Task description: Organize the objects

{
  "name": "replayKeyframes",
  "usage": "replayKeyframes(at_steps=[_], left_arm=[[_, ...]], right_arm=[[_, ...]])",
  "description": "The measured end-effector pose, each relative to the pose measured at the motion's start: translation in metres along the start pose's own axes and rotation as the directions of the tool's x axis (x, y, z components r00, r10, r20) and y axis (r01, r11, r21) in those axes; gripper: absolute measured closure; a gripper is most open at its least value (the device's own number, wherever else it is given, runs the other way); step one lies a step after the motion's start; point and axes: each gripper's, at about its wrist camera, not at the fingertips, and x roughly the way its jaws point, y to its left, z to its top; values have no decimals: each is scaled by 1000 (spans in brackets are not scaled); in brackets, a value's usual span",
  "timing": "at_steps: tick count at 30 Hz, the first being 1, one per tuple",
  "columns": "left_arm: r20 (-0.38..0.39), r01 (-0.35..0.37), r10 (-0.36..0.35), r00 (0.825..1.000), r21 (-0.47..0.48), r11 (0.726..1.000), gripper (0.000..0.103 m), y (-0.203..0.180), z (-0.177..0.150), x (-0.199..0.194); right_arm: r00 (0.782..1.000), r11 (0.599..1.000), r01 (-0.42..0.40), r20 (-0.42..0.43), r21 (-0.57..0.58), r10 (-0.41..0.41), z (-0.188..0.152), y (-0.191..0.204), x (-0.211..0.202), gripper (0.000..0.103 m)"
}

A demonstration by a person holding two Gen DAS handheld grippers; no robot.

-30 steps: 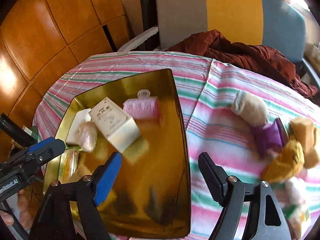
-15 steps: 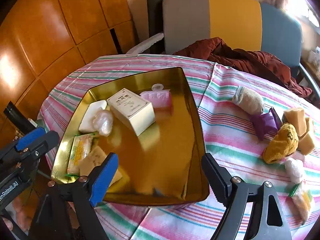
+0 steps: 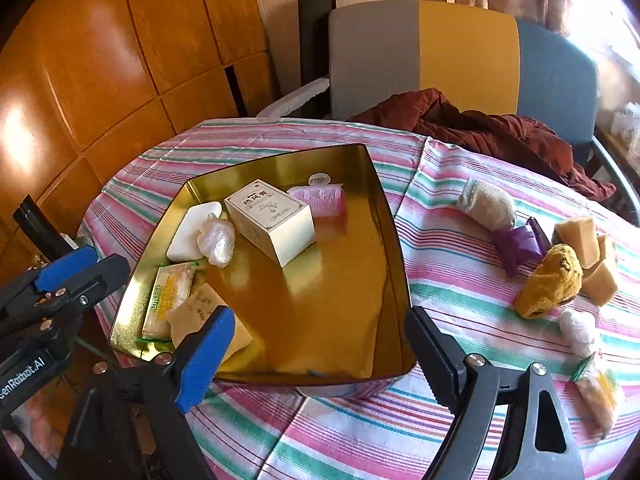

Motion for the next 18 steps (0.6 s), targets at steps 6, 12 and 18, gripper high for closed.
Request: replayKeyframes(at_steps=[6,12,18], left_arm=[[-10,7,-7,1000,19,1000,45,-7,-2,1],[-20,20,-20,1000,38,999,45,-12,-4,3],[-40,31,-29,999,52,998,45,-17,-6,7]], right_arm=[[1000,1000,4,-4,14,-4,-4,-5,-2,16],[1000,1000,10,1,24,-10,-6,-10,-5,13],[1000,999,8,-2,44,-8,-9,-18,-6,13]])
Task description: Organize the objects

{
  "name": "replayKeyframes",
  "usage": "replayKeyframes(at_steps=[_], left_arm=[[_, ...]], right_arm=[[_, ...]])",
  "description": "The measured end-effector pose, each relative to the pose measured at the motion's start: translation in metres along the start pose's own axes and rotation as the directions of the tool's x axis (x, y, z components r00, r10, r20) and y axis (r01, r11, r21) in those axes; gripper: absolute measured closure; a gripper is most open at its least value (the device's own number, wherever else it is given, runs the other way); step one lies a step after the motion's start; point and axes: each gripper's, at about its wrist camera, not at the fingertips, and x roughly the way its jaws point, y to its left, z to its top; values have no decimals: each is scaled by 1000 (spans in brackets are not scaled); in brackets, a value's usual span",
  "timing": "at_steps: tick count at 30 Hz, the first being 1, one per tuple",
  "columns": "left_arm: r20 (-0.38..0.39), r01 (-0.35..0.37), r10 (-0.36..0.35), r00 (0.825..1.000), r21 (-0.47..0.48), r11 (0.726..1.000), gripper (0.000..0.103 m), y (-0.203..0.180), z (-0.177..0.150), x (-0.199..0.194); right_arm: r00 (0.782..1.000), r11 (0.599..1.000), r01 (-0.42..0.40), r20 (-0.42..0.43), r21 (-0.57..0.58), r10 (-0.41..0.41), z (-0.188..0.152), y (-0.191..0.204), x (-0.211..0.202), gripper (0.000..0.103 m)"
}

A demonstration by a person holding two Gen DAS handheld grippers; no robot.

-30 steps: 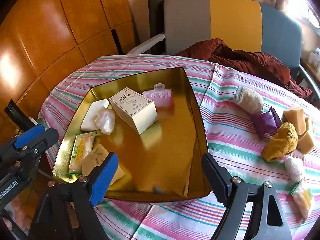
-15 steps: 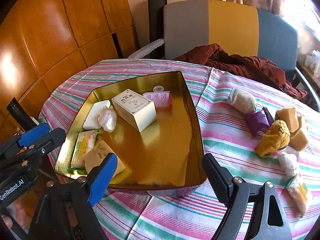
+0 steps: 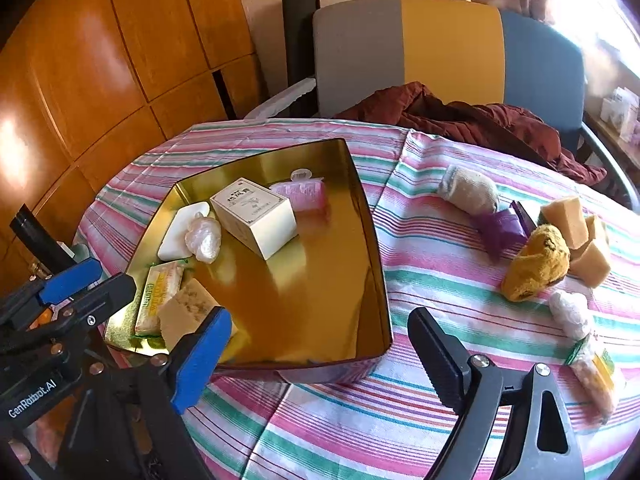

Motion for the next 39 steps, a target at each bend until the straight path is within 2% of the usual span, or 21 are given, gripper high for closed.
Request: replayKeyframes(at_steps=[12,18,24,26,28,31,39], left_arm=[[-24,44,-43,999,32,999,45,-10,-4,4],[-38,65,-63,997,51,997,45,-18,-5,7],[-57,93,-89,994,77,993,45,-28,-5,10],[-63,107,-101,993,94,990,45,-34,-6,11],[-72,122,-114,991,107,987,45,-39,-7,11],[-80,142,-132,988,123,982,45,-46,-7,11],[-103,184,-169,980,165,969,45,-69,-3,12]], right_arm=[[999,997,29,-18,73,-27,-12,-38,-7,13],[996,984,91,-39,154,-86,-22,-96,-26,13],[974,949,220,-103,227,-201,-41,-177,-52,12],[958,939,274,-149,207,-246,-47,-202,-55,11],[949,940,289,-185,181,-256,-51,-222,-54,9],[943,955,272,-233,118,-240,-52,-243,-44,8],[918,975,224,-336,-1,-212,-51,-259,-6,7]])
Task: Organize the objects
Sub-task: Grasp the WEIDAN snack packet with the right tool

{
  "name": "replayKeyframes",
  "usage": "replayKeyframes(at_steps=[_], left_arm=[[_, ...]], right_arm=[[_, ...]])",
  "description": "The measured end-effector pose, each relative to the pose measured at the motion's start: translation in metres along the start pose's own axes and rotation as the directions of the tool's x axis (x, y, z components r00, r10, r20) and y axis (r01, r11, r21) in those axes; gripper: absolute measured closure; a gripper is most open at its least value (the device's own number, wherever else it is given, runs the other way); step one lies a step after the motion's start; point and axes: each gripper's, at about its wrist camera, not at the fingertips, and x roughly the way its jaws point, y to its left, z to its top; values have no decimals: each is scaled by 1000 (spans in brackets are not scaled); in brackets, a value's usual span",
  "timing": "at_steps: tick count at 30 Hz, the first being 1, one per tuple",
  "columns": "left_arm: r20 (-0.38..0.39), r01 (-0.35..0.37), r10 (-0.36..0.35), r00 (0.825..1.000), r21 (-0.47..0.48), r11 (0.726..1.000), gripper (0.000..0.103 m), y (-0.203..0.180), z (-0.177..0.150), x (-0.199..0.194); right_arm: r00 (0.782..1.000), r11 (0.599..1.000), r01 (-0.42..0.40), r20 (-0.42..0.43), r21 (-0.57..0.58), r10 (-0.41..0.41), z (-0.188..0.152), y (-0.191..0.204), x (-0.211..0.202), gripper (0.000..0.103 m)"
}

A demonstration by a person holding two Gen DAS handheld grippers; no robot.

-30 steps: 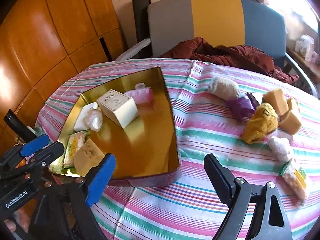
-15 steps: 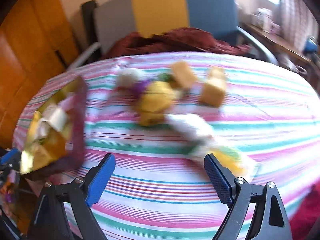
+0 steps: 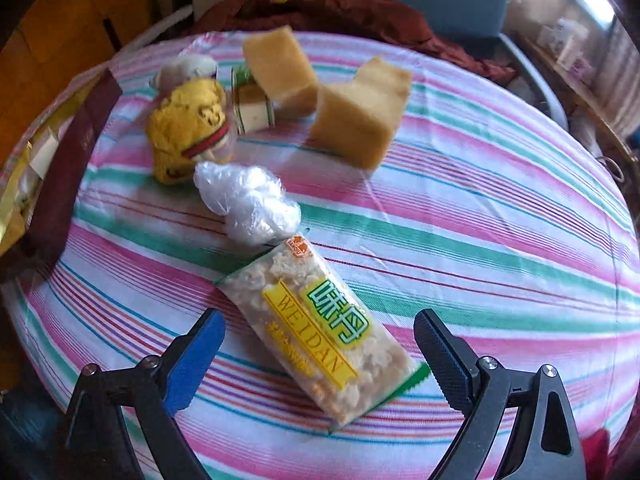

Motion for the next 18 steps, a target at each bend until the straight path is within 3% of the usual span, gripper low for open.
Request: replayKeyframes(at_steps=[2,5,9,13,18], left_arm=[[-2,19,-19,1000,17,1000,45,-8,4,2],[-6,58,-58,998,45,997,45,-23,12,6],[-24,120,-118,993,89,989,45,-48,22,15],[-66,181,-173,983,137,974,45,-74,29,28],[-158,274,-252,955,131,953,45,-105,37,57]], right_arm=[[1000,1000,-12,-20,-20,12,1,-1,6,8],[999,1000,-28,-22,-9,28,-1,-8,9,19],[1000,1000,-10,8,29,10,-7,-20,-2,52],[998,991,62,3,116,-62,-20,-44,-8,53],[992,973,125,-13,192,-125,-24,-64,-12,53]])
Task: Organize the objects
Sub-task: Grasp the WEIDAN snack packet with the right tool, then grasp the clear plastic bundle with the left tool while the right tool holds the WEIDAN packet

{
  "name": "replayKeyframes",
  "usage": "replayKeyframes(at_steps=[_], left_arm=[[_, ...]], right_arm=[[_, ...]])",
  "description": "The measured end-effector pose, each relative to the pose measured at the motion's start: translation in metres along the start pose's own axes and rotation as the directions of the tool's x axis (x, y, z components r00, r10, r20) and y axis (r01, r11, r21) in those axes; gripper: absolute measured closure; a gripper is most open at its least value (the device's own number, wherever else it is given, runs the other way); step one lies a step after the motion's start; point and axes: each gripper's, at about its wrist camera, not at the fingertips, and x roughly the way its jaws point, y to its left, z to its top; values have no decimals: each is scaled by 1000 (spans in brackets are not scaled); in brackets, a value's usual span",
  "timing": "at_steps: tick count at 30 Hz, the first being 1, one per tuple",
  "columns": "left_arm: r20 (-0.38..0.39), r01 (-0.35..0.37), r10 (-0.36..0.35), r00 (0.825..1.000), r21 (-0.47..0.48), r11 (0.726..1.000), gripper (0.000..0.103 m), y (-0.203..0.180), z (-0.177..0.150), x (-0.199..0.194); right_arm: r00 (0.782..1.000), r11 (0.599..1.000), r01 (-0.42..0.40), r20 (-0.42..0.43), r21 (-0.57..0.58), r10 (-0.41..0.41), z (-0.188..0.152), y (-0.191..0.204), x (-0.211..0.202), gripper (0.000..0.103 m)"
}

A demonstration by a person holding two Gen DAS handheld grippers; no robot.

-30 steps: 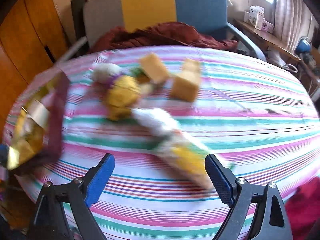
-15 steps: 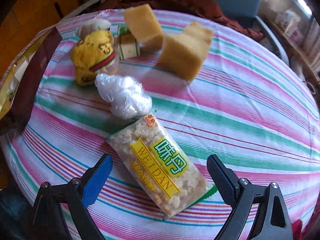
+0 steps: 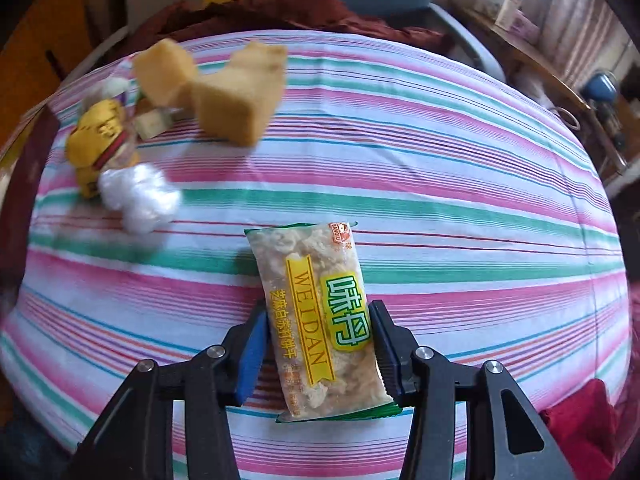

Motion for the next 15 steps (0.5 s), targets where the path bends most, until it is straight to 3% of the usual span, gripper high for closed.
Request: replayKeyframes(at_steps=[9,15], left_arm=[[-61,106,-105,993,8,994,46,-42,38,56],[-89,143,-148,985,-55,988,45,-67,65,99]], right_arm=[[1000,999,-19,-4,26,19,2,0,0,52],[1000,998,-16,-9,54,16,4,-1,2,50]])
